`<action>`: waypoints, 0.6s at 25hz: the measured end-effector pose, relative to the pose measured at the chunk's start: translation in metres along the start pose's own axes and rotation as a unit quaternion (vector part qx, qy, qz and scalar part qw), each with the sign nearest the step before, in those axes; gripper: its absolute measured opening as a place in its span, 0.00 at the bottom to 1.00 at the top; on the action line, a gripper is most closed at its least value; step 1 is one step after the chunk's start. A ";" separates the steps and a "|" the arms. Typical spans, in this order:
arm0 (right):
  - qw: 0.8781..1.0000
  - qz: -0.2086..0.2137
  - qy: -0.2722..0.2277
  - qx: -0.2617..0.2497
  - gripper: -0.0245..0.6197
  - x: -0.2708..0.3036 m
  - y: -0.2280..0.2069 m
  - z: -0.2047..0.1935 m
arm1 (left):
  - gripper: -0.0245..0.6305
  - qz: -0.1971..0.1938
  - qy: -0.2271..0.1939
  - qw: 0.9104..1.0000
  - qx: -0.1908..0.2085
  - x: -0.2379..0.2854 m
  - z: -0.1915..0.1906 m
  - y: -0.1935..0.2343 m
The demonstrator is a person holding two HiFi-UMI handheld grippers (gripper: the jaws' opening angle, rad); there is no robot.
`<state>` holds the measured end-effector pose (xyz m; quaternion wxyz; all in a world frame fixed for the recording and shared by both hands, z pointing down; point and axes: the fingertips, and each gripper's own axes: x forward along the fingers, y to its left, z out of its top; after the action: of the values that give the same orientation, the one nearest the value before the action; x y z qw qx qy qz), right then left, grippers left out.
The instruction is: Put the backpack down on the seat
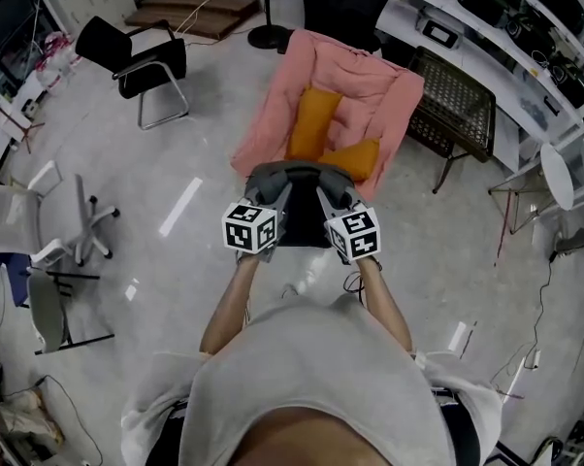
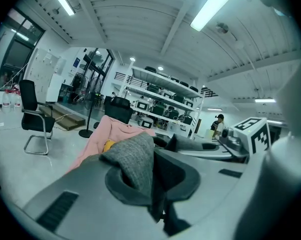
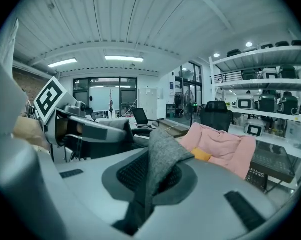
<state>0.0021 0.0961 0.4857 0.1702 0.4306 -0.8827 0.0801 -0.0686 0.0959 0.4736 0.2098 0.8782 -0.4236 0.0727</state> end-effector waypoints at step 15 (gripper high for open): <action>1.000 -0.003 0.007 0.001 0.08 0.062 -0.014 0.015 | 0.08 -0.005 0.008 1.000 -0.004 0.027 0.017 0.057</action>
<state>-0.0258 0.0375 0.4951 0.1767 0.4332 -0.8798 0.0836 -0.0964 0.0382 0.4842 0.2172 0.8787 -0.4183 0.0765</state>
